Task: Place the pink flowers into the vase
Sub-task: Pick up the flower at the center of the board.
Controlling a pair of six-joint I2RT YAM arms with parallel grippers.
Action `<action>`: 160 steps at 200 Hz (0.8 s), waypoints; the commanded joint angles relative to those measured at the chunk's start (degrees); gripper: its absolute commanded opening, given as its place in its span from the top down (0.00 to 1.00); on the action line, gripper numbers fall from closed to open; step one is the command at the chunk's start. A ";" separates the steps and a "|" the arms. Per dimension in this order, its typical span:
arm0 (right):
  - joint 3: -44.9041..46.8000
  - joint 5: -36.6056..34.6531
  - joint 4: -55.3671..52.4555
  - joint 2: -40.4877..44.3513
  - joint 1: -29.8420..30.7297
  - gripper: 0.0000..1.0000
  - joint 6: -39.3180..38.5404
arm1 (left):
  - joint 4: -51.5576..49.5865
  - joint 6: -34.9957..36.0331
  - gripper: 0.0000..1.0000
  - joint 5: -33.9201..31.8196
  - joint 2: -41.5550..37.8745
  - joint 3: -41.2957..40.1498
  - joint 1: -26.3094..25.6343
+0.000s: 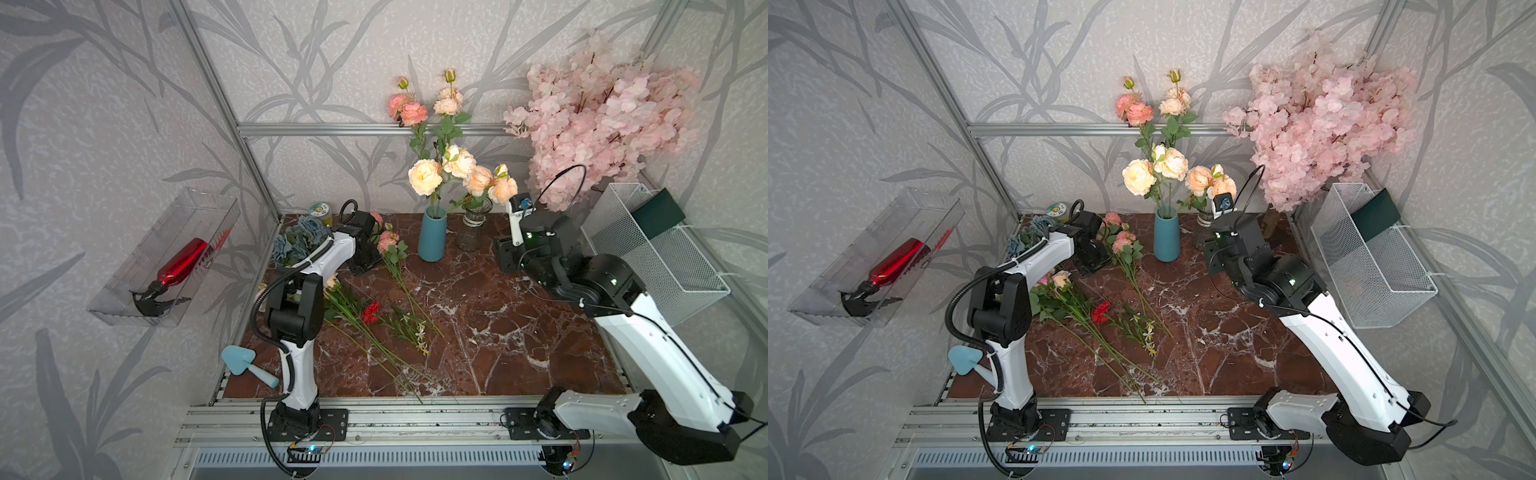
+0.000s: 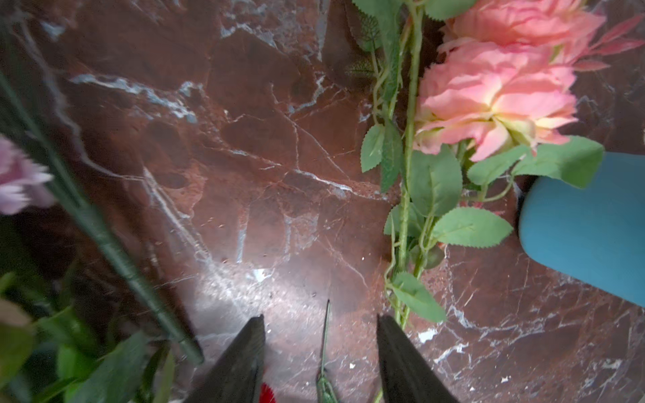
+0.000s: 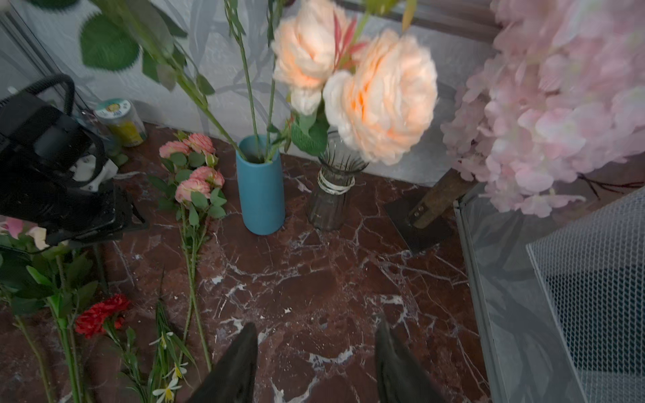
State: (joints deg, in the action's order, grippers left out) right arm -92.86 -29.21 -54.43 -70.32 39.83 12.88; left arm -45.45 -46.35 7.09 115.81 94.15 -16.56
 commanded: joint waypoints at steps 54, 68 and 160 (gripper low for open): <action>6.84 6.55 4.02 1.63 -2.74 0.47 3.30 | 4.65 -4.94 0.70 -1.64 5.66 3.68 -1.72; 6.98 7.40 4.08 1.59 -3.04 0.47 3.25 | 5.11 -5.49 0.73 -1.54 7.41 5.11 -1.81; 9.02 12.73 6.05 1.07 -4.89 0.47 2.40 | 3.53 -5.61 0.73 -4.09 13.60 13.07 -1.64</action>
State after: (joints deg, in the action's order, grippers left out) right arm -84.29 -18.04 -49.93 -69.95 35.57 15.40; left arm -39.90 -51.24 5.74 128.22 104.84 -18.31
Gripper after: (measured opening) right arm 0.530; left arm 0.265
